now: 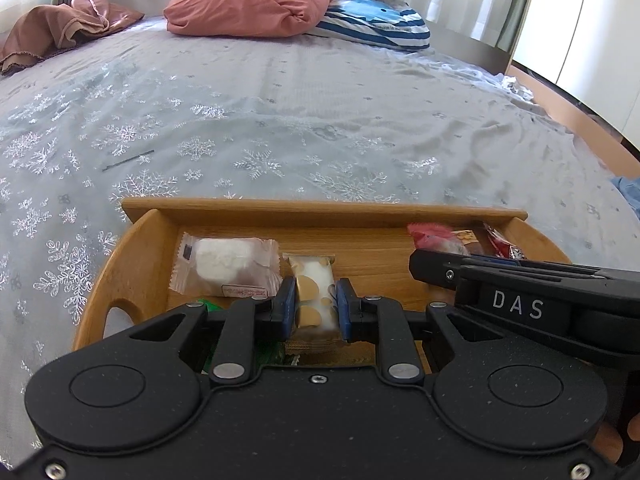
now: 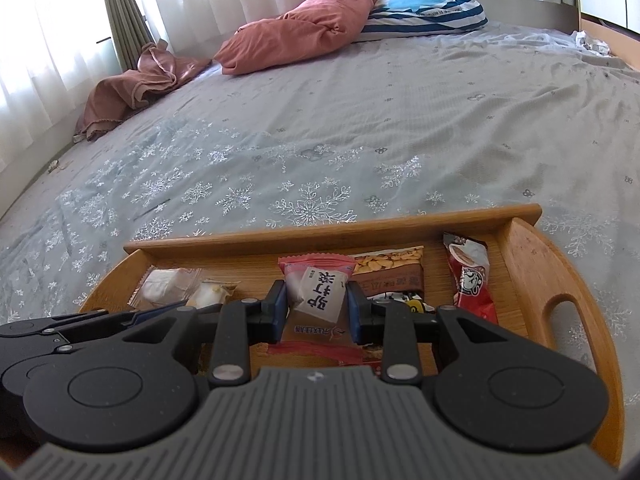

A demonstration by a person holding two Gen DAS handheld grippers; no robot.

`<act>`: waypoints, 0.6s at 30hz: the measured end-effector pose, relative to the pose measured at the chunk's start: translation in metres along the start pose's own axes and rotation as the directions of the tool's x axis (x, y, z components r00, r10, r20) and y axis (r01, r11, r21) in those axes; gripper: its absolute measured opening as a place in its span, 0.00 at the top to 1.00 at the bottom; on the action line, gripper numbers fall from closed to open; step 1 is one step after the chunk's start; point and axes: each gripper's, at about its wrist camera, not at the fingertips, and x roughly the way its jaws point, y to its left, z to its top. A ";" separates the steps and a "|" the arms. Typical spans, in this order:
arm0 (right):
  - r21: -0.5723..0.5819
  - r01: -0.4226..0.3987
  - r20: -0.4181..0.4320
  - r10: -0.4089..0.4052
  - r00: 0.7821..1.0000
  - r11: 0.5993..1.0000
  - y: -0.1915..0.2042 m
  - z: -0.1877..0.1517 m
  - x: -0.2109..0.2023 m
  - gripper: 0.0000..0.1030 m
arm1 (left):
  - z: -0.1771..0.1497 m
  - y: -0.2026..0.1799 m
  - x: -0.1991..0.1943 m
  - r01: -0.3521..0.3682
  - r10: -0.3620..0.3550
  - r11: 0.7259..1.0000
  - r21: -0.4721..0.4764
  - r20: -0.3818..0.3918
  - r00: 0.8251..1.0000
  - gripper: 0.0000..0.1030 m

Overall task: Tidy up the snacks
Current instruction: 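Carry the wafer roll with the left tool while the right tool carries the pink packet over the tray, then open both tools to release the wafer roll and pink packet on the tray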

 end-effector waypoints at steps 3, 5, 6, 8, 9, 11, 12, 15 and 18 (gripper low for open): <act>0.000 0.001 -0.002 -0.001 1.000 1.000 0.001 0.001 0.002 0.66 | 0.001 0.001 0.001 -0.006 0.006 1.000 0.002 0.003 1.000 0.80; 0.003 0.003 -0.005 -0.003 1.000 1.000 0.000 0.001 0.004 0.65 | 0.001 0.002 0.002 -0.008 0.008 1.000 0.002 0.005 1.000 0.80; 0.010 0.001 -0.006 -0.001 1.000 1.000 -0.001 0.001 0.004 0.65 | 0.001 0.002 0.002 -0.008 0.008 1.000 0.002 0.005 1.000 0.80; 0.026 -0.004 -0.005 0.004 1.000 1.000 -0.002 0.001 0.004 0.65 | 0.001 0.002 0.002 -0.008 0.008 1.000 0.002 0.006 1.000 0.80; 0.030 -0.005 -0.004 0.005 1.000 1.000 -0.003 0.001 0.004 0.65 | 0.001 0.002 0.002 -0.009 0.009 1.000 0.003 0.006 1.000 0.80; 0.035 -0.005 -0.004 0.005 1.000 0.999 -0.004 0.001 0.004 0.65 | 0.001 0.002 0.002 -0.010 0.009 1.000 0.007 0.007 1.000 0.80; 0.037 -0.005 -0.003 0.005 1.000 0.999 -0.005 0.000 0.004 0.65 | 0.001 0.002 0.002 -0.010 0.010 1.000 0.009 0.008 1.000 0.80; 0.041 -0.003 -0.004 0.003 1.000 0.999 -0.006 0.000 0.003 0.65 | 0.001 0.002 0.002 -0.010 0.010 1.000 0.007 0.008 1.000 0.80; 0.049 -0.006 0.000 0.006 1.000 0.999 -0.007 0.000 0.001 0.62 | 0.001 0.003 0.002 -0.010 0.010 1.000 0.005 0.005 1.000 0.78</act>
